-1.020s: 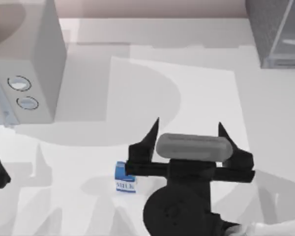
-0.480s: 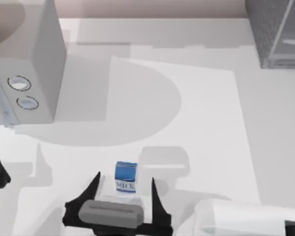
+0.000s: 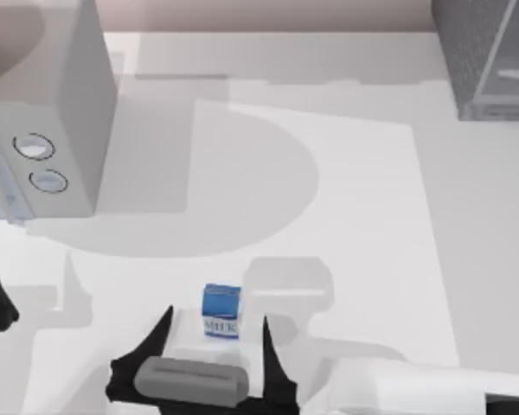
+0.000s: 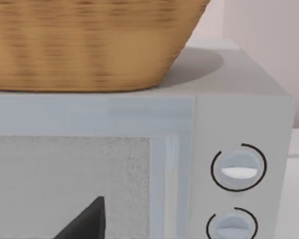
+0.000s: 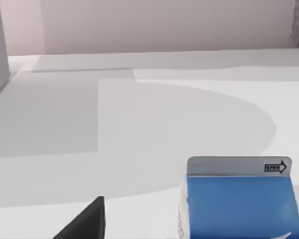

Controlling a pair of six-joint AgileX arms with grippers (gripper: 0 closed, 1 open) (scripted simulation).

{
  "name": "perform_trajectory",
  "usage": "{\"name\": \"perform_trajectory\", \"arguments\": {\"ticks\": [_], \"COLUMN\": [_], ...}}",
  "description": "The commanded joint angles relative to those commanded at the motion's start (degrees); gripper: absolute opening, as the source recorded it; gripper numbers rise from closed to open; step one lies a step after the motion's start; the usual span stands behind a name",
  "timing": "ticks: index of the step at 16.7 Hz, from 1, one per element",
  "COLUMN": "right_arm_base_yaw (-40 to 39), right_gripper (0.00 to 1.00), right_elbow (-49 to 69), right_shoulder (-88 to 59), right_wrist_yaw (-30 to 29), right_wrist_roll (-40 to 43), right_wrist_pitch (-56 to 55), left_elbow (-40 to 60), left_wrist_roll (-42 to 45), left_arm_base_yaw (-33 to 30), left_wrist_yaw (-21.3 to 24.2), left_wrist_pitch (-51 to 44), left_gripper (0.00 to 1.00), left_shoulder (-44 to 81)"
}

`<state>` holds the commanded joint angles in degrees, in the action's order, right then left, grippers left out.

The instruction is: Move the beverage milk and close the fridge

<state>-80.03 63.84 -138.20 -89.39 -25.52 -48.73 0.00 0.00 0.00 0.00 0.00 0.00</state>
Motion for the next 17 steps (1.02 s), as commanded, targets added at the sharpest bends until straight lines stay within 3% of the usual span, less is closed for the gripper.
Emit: {"name": "perform_trajectory", "arguments": {"ticks": [11, 17], "right_arm_base_yaw": [5.0, 5.4], "right_gripper": [1.0, 1.0], "right_elbow": [0.3, 0.3], "right_shoulder": [-4.2, -4.5], "right_wrist_yaw": [4.9, 5.3], "right_wrist_roll": [19.6, 20.9], "right_wrist_pitch": [-23.7, -25.3], "left_elbow": [0.0, 0.0], "left_wrist_roll": [0.0, 0.0], "left_arm_base_yaw": [0.0, 0.0], "left_wrist_yaw": [0.0, 0.0], "left_wrist_pitch": [0.0, 0.0], "left_gripper": [1.0, 1.0], "left_shoulder": [0.0, 0.0]}}
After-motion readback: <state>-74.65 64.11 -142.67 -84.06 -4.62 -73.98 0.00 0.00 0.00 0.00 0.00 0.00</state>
